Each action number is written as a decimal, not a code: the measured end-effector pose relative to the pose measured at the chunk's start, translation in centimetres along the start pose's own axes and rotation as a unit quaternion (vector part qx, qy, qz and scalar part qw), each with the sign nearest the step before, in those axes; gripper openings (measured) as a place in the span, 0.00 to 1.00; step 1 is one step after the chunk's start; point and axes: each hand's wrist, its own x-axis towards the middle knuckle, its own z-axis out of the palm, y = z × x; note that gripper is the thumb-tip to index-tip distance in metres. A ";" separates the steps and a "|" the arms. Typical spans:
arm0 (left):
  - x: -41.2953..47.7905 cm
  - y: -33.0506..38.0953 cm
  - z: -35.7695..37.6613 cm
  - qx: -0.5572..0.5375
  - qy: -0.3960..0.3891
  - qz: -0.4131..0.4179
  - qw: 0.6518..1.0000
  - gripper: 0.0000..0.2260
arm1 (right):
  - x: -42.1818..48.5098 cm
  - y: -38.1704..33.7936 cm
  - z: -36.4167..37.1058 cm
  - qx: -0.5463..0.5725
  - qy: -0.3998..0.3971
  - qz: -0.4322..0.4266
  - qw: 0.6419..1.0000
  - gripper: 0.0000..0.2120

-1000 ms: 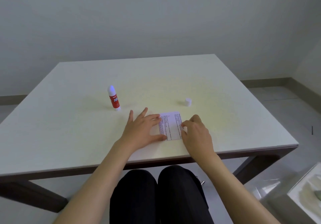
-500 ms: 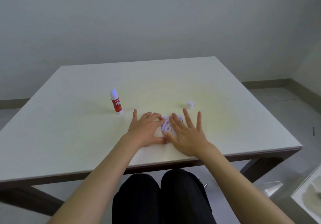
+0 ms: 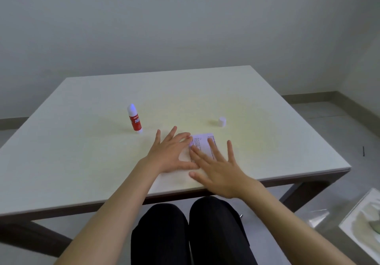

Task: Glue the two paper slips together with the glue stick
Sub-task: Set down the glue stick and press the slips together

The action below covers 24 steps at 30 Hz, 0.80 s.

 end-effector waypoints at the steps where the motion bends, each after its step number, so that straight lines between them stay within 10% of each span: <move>1: 0.0 -0.1 0.1 0.001 -0.007 -0.002 1.000 0.43 | -0.1 0.9 -0.3 0.002 0.001 0.025 1.000 0.38; 5: 0.0 -0.1 0.2 0.005 -0.020 -0.008 1.000 0.45 | -0.1 3.1 -2.0 -0.011 -0.021 0.126 0.992 0.34; 9: -0.1 0.1 0.0 0.006 -0.024 -0.012 1.000 0.45 | -2.0 0.2 -0.4 -0.017 0.011 0.037 0.999 0.45; 24: -1.7 -3.7 -2.1 0.066 -0.077 -0.056 0.993 0.43 | 0.1 1.9 -2.0 -0.055 0.038 0.078 0.995 0.36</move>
